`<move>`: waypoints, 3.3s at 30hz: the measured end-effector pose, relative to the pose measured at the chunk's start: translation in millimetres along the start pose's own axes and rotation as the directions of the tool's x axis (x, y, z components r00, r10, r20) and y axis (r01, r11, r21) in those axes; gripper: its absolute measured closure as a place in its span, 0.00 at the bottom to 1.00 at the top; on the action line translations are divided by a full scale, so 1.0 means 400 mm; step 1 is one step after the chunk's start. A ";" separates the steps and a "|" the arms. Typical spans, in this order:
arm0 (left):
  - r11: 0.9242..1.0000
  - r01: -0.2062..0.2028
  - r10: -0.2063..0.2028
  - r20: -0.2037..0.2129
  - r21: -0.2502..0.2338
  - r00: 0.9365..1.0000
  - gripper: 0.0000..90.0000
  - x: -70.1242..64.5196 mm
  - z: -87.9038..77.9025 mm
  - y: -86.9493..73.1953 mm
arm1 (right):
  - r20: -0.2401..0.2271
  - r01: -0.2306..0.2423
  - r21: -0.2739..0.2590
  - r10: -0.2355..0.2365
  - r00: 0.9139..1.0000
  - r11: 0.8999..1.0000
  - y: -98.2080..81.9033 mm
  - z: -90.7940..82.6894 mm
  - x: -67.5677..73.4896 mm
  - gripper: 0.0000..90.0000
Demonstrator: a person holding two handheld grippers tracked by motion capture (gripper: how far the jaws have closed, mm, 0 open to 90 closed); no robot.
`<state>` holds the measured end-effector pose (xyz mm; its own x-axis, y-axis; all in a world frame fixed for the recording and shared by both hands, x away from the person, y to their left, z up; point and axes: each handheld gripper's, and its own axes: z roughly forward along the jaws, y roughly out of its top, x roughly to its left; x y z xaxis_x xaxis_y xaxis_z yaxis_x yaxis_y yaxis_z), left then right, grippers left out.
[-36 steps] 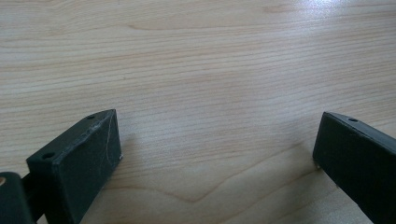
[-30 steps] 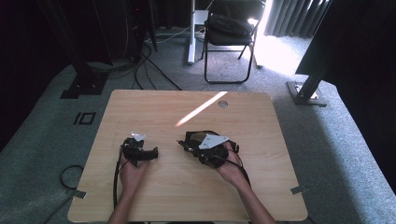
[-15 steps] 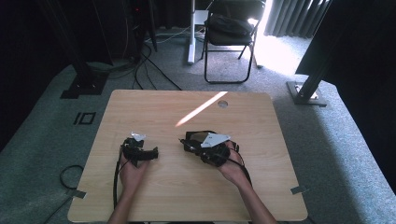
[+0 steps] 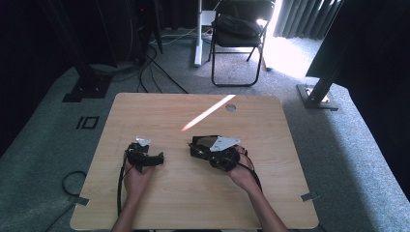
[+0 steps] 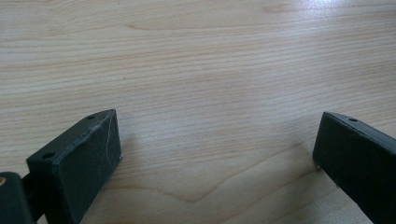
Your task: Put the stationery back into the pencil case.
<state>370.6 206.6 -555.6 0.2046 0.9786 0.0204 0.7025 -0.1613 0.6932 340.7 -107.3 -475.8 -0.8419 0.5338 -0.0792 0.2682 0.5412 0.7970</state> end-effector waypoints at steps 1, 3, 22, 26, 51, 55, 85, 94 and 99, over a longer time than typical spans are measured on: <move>1.000 0.000 0.000 0.000 0.000 1.000 0.01 0.000 0.000 0.000 | 0.002 -0.001 0.002 0.001 1.000 1.000 -0.001 0.000 -0.002 0.89; 1.000 0.000 0.000 0.000 0.000 1.000 0.01 0.000 0.000 0.000 | 0.005 -0.005 0.004 0.005 1.000 1.000 -0.004 0.000 -0.007 0.89; 1.000 0.000 0.000 0.000 0.000 1.000 0.01 0.000 0.000 0.000 | 0.019 -0.019 0.010 0.019 1.000 1.000 -0.010 -0.006 -0.034 0.89; 1.000 0.000 0.000 0.000 0.000 1.000 0.01 0.000 0.000 0.000 | 0.024 -0.022 0.009 0.022 0.999 1.000 -0.011 -0.009 -0.039 0.89; 1.000 0.000 0.000 0.000 0.000 1.000 0.01 0.000 0.000 0.000 | 0.038 -0.035 0.011 0.035 0.999 0.999 -0.019 -0.019 -0.064 0.89; 1.000 0.000 0.000 0.000 0.000 1.000 0.01 0.000 0.000 0.000 | 0.042 -0.040 0.011 0.039 0.998 0.999 -0.021 -0.023 -0.070 0.89; 1.000 -0.001 0.001 0.000 0.000 1.000 0.01 0.000 0.000 0.000 | 0.060 -0.069 0.012 0.068 0.996 0.998 -0.038 -0.028 -0.099 0.89; 1.000 0.000 0.000 0.000 0.000 1.000 0.01 0.000 0.000 0.000 | 0.063 -0.077 0.016 0.076 0.995 0.997 -0.044 -0.020 -0.108 0.88; 1.000 0.000 0.000 0.000 0.000 1.000 0.01 0.000 0.000 0.000 | 0.067 -0.081 0.027 0.079 0.995 0.996 -0.049 -0.012 -0.116 0.88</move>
<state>370.6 206.6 -555.6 0.2047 0.9786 0.0203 0.7025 -0.1613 0.6932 372.2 -145.7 -484.9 -0.7847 0.6173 -0.0561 0.3480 0.5137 0.7842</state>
